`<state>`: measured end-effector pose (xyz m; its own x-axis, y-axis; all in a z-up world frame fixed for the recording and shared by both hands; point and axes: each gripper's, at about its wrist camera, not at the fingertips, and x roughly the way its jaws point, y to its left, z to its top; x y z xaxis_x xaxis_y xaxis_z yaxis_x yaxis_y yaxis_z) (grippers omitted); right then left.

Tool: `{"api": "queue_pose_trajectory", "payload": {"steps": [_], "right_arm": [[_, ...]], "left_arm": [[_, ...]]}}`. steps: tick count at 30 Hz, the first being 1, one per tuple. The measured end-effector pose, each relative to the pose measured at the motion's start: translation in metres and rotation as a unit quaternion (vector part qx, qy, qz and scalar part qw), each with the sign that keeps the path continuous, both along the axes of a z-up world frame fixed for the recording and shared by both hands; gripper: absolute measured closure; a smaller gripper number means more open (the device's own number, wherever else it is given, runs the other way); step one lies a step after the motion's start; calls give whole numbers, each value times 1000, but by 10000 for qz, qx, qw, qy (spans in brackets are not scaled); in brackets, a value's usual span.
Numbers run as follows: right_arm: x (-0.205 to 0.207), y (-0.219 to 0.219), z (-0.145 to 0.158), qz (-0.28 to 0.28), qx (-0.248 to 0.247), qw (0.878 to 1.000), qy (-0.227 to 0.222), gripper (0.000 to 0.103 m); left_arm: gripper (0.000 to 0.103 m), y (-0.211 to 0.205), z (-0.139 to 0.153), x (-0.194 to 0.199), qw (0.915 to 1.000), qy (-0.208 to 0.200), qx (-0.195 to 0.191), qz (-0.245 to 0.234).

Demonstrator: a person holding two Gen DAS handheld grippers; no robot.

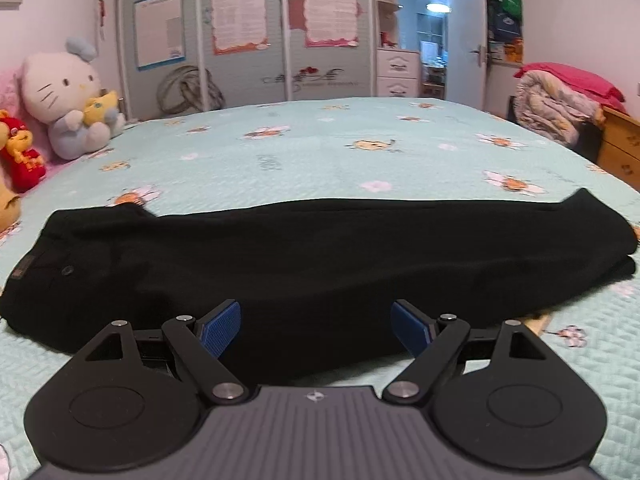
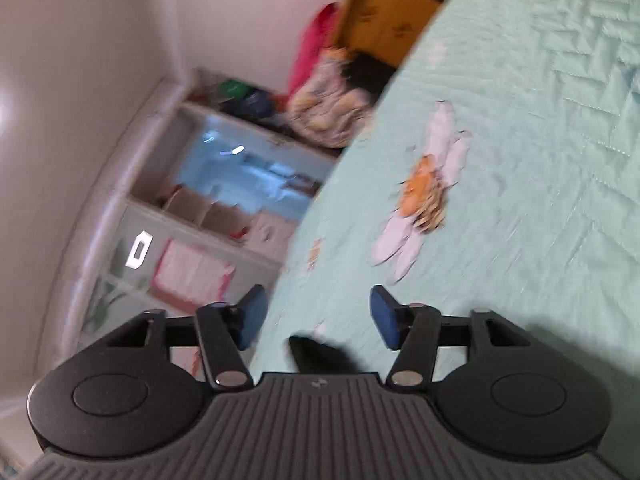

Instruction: Fold clothes

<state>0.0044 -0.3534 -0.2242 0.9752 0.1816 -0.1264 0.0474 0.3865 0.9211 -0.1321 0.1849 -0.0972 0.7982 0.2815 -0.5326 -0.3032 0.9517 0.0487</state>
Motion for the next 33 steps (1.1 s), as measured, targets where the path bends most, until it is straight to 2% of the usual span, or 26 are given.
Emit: {"api": "queue_pose_trajectory", "payload": {"steps": [4,6,8,12,20,23,25,28,30,33], "right_arm": [[-1,40,-9,578,-106,9967,561,27],[7,53,-11,709,-414,9928,869,27],[14,58,-9,743,-515,9914,948,23],[32,59,-7,833,-345,9901,1072,20],[48,77,4,549,-396,9865,1494,20],[44,71,-1,410,-55,9854,1651,37],[34,66,-9,338,411,9849,1648,42],[19,66,-20,375,1001,9821,1553,39],[26,72,-18,539,886,9828,1529,30],[46,73,-16,526,886,9817,1605,28]], "left_arm": [[17,-12,11,-4,9999,-80,88,-114],[17,-11,12,-7,9999,-73,114,-72],[17,-8,12,-10,10000,-44,81,19],[17,-6,11,-14,9999,15,65,154],[17,-2,13,-20,9997,-11,3,247],[17,2,12,-24,9995,-4,-68,316],[17,5,10,-26,9992,25,-157,360],[17,9,7,-29,9987,65,-262,434],[17,8,7,-30,9987,97,-259,432],[17,8,12,-36,9988,24,-216,433]]}}
